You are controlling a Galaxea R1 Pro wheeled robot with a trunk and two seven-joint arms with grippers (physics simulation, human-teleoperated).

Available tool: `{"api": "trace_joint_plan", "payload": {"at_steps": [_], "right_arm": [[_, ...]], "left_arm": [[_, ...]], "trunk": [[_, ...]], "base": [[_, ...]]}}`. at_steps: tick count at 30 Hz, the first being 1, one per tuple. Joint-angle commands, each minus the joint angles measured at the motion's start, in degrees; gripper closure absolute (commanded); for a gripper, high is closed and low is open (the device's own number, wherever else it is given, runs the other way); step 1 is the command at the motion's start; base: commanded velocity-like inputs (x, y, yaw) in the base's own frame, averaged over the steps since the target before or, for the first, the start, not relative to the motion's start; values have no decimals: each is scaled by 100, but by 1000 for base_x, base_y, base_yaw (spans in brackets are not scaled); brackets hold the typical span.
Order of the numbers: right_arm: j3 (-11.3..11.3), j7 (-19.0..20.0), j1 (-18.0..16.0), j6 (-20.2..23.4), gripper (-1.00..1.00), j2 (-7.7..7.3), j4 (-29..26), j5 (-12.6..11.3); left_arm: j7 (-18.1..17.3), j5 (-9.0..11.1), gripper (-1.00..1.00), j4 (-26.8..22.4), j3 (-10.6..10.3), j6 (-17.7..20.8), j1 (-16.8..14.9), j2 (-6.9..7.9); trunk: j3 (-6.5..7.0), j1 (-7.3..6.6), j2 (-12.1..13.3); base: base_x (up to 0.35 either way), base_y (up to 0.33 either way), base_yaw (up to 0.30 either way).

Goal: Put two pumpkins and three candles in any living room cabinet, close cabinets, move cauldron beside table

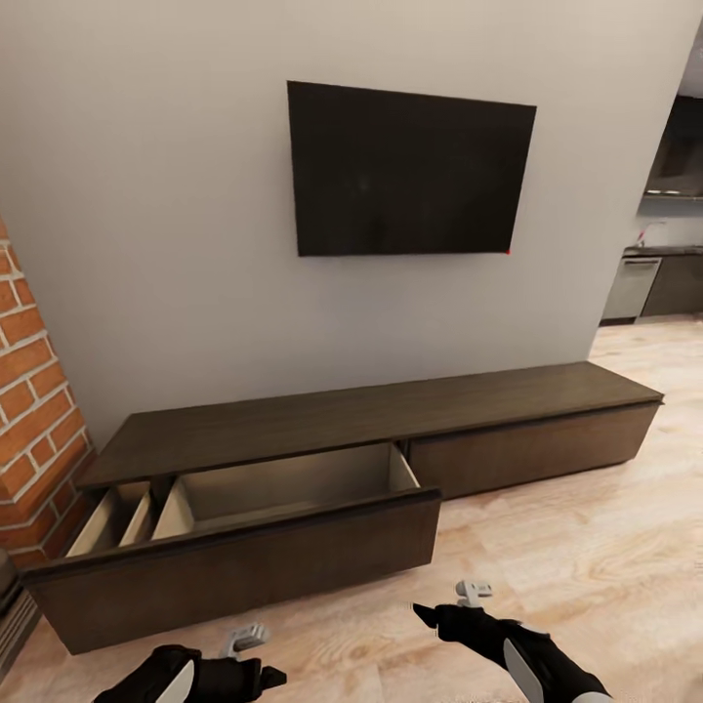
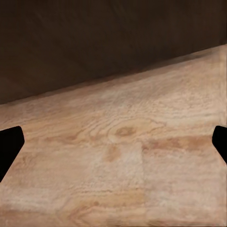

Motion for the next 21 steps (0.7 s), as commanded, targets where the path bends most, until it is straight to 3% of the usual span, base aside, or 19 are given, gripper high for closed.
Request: {"api": "trace_joint_plan", "payload": {"at_steps": [1, 5, 10, 16, 21], "right_arm": [[-5, -62, -1, 59, -100, -1, -1, -59], [-5, -454, 12, 54, -100, -7, 51, -56], [-5, -668, 20, 51, -100, -48, 245, -56], [-5, -734, 22, 55, -100, -130, 520, -60], [-5, -744, 29, 58, -100, -148, 635, -57]], "left_arm": [[5, 52, -100, 30, -25, 2, 0, 4], [12, 57, -100, 156, -22, -103, 1, -3], [14, 59, -100, 319, -21, -147, 2, -15], [13, 64, -100, 452, -21, -283, 1, -18], [18, 68, -100, 715, -19, -632, 2, -25]], "trunk": [[7, -24, 39], [56, -112, 199], [120, -222, 400], [220, -353, 641], [308, -463, 841]], "base": [[0, 0, -244], [0, 0, -246], [0, 0, -173], [0, 0, -37], [0, 0, -8]]}}
